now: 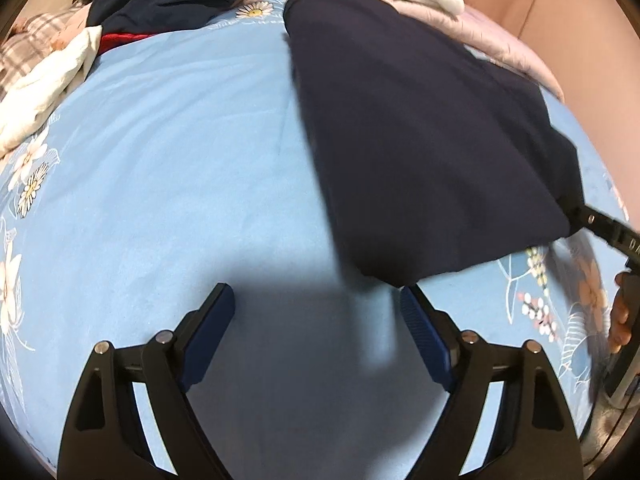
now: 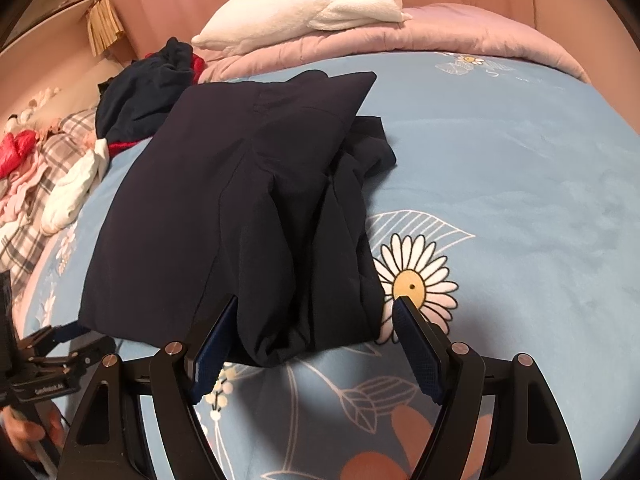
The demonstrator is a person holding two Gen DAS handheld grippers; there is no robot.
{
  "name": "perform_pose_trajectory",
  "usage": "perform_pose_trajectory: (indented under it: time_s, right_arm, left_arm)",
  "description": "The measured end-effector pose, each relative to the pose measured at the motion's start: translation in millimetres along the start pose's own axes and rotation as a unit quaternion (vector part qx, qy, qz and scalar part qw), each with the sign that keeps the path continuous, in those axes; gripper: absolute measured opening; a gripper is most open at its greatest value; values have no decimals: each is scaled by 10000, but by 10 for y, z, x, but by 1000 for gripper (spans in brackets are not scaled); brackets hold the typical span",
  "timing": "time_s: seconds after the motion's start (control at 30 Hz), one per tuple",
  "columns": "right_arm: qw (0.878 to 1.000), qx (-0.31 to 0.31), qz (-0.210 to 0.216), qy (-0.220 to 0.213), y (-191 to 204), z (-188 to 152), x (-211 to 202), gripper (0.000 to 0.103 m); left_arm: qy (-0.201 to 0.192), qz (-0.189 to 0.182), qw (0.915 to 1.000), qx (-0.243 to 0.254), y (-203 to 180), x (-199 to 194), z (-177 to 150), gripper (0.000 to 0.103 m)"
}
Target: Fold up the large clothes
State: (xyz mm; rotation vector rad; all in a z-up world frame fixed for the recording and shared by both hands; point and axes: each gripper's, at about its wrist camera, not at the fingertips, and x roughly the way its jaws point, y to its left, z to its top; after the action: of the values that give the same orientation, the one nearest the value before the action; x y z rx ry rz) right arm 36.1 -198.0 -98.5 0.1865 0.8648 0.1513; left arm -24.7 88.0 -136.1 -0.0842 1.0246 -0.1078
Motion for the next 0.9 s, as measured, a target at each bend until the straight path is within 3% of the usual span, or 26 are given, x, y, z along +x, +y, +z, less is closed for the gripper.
perform_pose_trajectory:
  time_s: [0.3, 0.53, 0.7, 0.73, 0.8, 0.9]
  right_arm:
    - [9997, -187, -186, -21, 78, -67, -190, 77]
    - [9987, -407, -234, -188, 202, -221, -621, 78]
    - [9971, -539, -259, -474, 273, -296, -973, 86]
    - [9968, -552, -275, -515, 289, -306, -1037, 88]
    - [9960, -588, -303, -599, 321, -326, -1160, 92]
    - [9939, -689, -317, -794, 398, -354, -1353, 99]
  left_arm:
    - [-303, -130, 9994, -112, -21, -332, -19, 84]
    - [-596, -79, 9982, 57, -176, -765, -97, 87]
    - [-868, 32, 9961, 156, -288, -1136, -163, 88]
    - [-914, 77, 9957, 161, -307, -1203, -179, 90]
    - [-996, 152, 9948, 167, -344, -1344, -219, 103]
    - [-1173, 175, 9928, 164, -387, -1558, -273, 102]
